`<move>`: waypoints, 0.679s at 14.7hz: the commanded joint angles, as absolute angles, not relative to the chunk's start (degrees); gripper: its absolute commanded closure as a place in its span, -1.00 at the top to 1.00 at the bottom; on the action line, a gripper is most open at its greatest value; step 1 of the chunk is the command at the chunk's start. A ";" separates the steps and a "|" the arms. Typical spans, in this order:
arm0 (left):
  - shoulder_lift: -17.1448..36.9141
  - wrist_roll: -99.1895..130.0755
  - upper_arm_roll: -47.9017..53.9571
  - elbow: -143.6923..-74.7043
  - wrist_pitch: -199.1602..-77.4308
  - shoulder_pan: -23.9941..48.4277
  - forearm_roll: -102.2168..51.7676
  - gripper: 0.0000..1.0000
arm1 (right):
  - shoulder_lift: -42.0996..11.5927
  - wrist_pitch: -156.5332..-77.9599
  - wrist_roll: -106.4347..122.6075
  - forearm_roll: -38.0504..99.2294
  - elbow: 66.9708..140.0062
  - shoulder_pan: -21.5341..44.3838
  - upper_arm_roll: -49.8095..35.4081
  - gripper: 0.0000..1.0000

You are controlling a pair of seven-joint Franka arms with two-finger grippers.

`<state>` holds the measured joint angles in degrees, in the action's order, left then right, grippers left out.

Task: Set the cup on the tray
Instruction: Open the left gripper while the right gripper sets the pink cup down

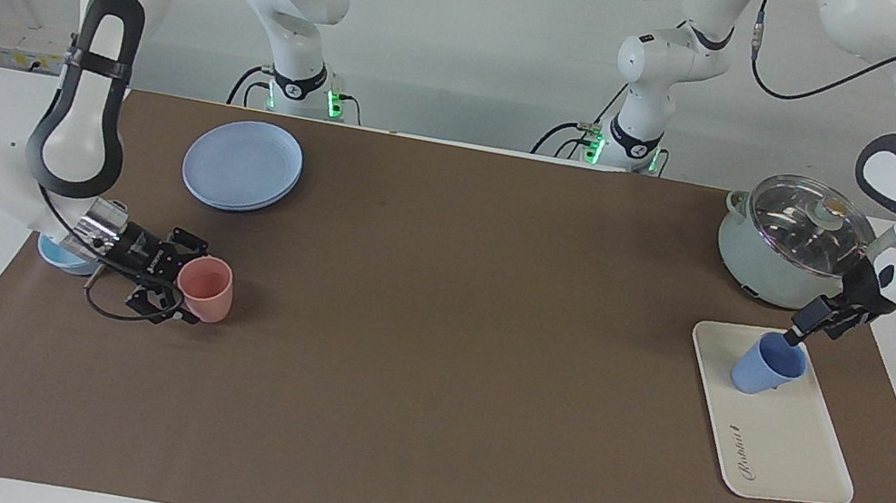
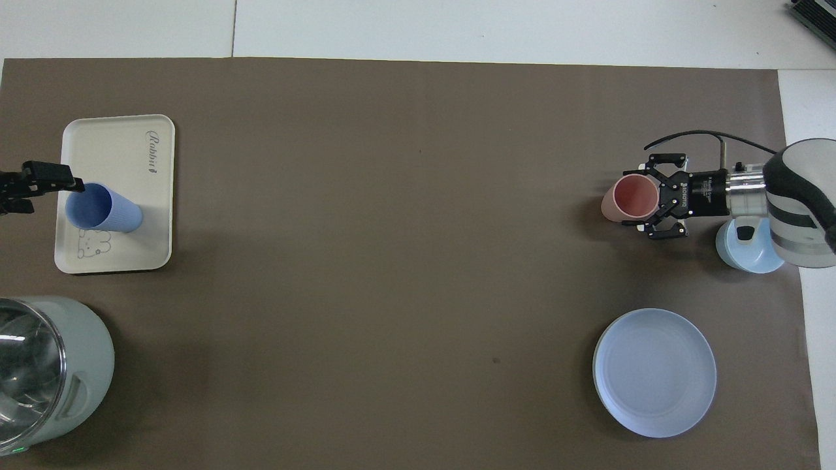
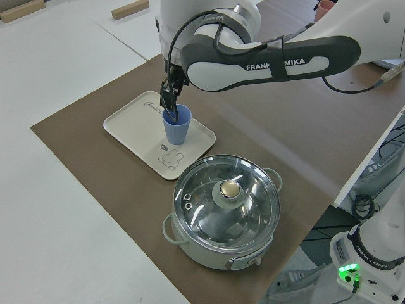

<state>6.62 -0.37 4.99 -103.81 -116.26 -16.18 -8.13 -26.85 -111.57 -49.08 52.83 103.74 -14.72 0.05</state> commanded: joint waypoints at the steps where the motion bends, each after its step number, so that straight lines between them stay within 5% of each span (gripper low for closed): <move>1: 3.44 -0.53 4.48 -101.60 -109.88 -10.92 -5.10 1.00 | -25.05 -112.33 -45.27 52.30 105.91 -15.64 -0.35 1.00; 10: -4.30 -0.26 4.66 -102.84 -96.69 2.72 -1.93 1.00 | -16.98 -116.63 -37.64 28.96 105.38 -15.12 -0.44 1.00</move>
